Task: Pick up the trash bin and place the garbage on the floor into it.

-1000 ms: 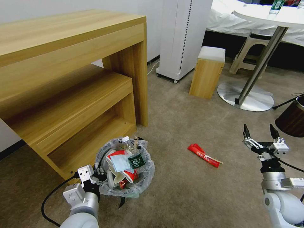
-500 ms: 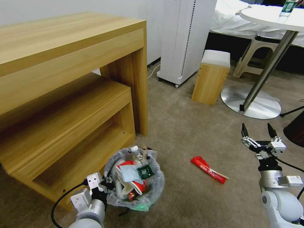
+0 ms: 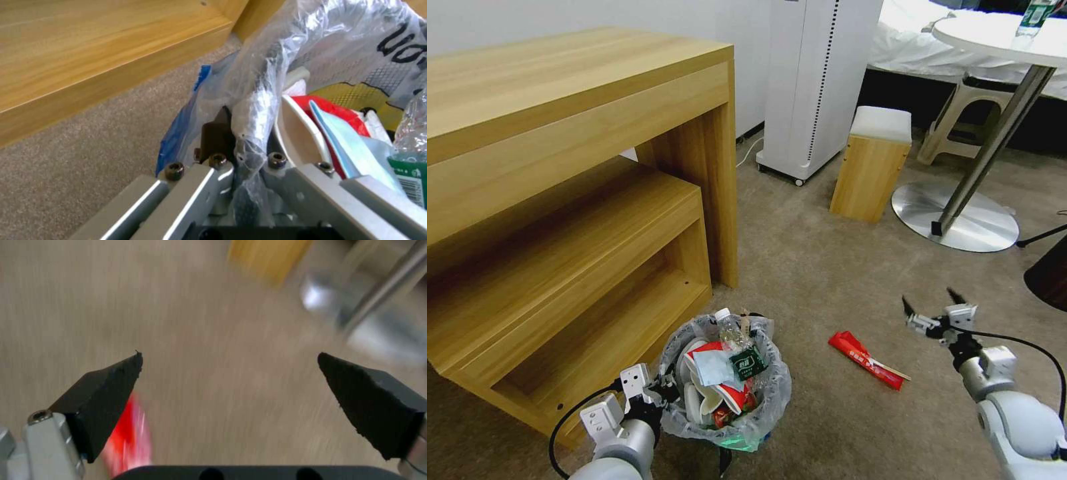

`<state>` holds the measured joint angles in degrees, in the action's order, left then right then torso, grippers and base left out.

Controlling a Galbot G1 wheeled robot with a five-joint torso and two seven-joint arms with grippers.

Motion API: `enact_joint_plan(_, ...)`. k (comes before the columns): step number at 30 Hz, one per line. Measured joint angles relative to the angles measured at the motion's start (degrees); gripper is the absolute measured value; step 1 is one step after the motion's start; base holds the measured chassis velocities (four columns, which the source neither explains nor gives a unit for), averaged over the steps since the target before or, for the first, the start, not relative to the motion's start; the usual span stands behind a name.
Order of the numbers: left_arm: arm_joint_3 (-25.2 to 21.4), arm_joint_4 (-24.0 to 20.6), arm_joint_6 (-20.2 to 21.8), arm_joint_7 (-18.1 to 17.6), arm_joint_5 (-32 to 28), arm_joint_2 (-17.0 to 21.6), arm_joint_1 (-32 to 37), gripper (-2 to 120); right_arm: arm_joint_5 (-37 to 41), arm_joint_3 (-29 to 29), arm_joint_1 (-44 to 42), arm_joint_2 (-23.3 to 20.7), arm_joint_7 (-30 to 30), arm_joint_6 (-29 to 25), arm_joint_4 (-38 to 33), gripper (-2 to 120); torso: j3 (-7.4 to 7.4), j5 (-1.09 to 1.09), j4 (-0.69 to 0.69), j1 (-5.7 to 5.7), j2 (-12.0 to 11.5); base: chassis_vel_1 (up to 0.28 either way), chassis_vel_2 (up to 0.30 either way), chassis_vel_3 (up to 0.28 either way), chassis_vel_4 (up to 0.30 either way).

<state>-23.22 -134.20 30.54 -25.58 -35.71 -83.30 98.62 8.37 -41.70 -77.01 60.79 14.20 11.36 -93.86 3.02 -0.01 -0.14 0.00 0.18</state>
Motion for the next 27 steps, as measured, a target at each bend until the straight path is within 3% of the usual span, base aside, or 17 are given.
enact_joint_plan(3, 0.05, 0.23, -0.45, 0.07, 0.37, -0.16, 0.19, 1, -4.98, 2.74, 6.43, -0.01, 10.98, 1.07, 11.23, 100, 0.00, 0.01, 0.00, 0.00, 0.00, 0.000, 0.000, 0.000, 0.000)
enact_joint_plan(4, 0.05, 0.23, -0.45, 0.07, 0.37, -0.16, 0.19, 1, -4.98, 2.74, 6.43, -0.01, 10.98, 1.07, 11.23, 100, 0.00, 0.01, 0.00, 0.00, 0.00, 0.000, 0.000, 0.000, 0.000)
enact_joint_plan(7, -0.16, 0.46, -0.55, 0.09, 0.49, -0.37, -0.01, 1, -8.36, 3.76, 11.74, 1.72, 19.34, -3.25, 19.44, 100, 0.01, 0.01, 0.01, 0.00, 0.00, 0.000, 0.000, 0.000, 0.000)
enact_joint_plan(11, -0.10, 0.96, -0.57, 0.09, 0.92, -0.82, -0.37, 1, -10.24, 3.87, 16.02, 3.18, 24.59, -9.52, 27.23, 100, 0.01, 0.01, 0.01, 0.00, 0.00, 0.000, 0.000, 0.000, 0.000)
enact_joint_plan(19, 0.50, 2.56, -0.57, 0.09, 2.18, -1.91, -1.52, 1, -14.48, 3.68, 22.59, 5.93, 28.00, -15.31, 41.06, 100, 0.01, 0.00, 0.00, 0.00, 0.00, 0.000, 0.000, 0.000, 0.000)
enact_joint_plan(23, 0.57, 2.81, -0.57, 0.07, 2.50, -2.11, -1.70, 1, -15.28, 3.61, 23.87, 7.04, 28.02, -15.79, 43.45, 98, 0.01, 0.00, 0.01, 0.00, 0.00, 0.000, 0.000, 0.000, 0.000)
enact_joint_plan(27, 0.55, 2.94, -0.55, 0.05, 2.68, -2.26, -1.95, 1, -15.76, 3.65, 25.28, 8.18, 27.86, -15.87, 45.45, 84, 0.01, -0.01, 0.00, 0.00, 0.00, 0.000, 0.000, 0.000, 0.000)
